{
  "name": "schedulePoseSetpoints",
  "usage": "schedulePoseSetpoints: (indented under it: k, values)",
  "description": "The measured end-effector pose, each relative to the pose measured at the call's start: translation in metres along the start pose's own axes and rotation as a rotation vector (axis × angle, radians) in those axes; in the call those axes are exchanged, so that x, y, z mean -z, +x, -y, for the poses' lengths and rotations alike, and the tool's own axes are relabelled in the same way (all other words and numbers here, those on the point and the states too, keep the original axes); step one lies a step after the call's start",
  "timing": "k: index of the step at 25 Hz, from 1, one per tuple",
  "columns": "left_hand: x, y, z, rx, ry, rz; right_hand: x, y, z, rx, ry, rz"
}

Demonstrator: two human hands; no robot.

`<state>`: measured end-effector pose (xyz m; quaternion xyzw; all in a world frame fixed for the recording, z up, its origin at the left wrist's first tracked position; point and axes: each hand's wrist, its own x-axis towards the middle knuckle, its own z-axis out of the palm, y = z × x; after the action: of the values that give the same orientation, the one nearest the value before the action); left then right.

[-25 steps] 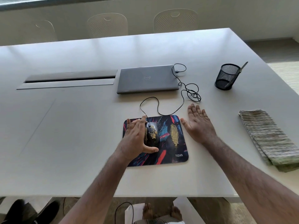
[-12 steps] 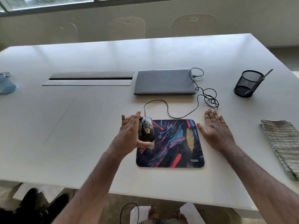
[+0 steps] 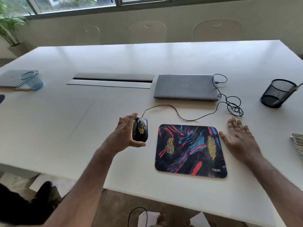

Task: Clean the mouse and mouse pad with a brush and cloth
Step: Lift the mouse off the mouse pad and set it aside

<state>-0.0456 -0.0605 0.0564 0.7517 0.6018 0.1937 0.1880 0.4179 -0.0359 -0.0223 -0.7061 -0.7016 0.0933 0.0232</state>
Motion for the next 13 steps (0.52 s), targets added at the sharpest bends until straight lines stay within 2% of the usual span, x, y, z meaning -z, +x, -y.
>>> schedulePoseSetpoints:
  k: [6,13]
  values:
    - [0.01,-0.016,0.039,0.109,-0.026,0.032,-0.004,0.006,0.0,0.012,0.017,-0.025]
    - [0.015,-0.024,0.066,0.118,-0.027,0.069,-0.004,0.006,0.0,0.01,0.013,-0.02]
